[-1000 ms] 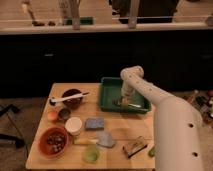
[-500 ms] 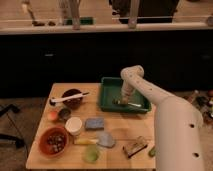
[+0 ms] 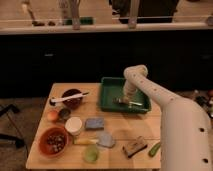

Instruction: Place fork in table surface

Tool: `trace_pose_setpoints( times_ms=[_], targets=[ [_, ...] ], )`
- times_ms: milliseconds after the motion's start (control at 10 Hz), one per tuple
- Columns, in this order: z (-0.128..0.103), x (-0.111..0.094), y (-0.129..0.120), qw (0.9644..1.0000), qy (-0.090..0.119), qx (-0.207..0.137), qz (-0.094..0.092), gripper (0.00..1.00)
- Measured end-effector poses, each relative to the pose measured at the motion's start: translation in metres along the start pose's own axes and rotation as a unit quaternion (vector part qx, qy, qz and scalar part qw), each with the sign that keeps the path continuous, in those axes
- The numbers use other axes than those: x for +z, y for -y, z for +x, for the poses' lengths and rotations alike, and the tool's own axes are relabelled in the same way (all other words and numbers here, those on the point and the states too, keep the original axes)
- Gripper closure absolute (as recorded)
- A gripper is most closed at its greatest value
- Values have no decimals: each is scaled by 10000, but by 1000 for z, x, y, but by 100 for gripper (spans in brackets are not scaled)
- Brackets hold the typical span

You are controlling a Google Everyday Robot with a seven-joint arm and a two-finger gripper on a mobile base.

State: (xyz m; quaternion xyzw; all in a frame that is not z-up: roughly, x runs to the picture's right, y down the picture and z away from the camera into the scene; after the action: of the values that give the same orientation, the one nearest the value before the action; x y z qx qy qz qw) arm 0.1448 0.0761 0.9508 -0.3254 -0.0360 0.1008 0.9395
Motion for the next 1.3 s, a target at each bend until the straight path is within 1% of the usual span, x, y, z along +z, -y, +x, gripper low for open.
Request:
trace_pose_setpoints(
  times_ms=[100, 500, 600, 800, 1100, 1200, 1300],
  targets=[
    [-6, -9, 0, 9999, 69, -61, 87, 100],
    [-17, -20, -1, 9994, 175, -212, 204, 100],
    [-20, -23, -2, 9992, 189, -271, 207, 100],
    [-22, -28, -3, 9989, 188, -361, 229, 100],
    [-17, -55, -12, 9984, 138, -476, 255, 100],
    [-21, -59, -13, 9982, 137, -528, 269, 99],
    [-23, -61, -16, 9977, 147, -597, 273, 95]
  ],
)
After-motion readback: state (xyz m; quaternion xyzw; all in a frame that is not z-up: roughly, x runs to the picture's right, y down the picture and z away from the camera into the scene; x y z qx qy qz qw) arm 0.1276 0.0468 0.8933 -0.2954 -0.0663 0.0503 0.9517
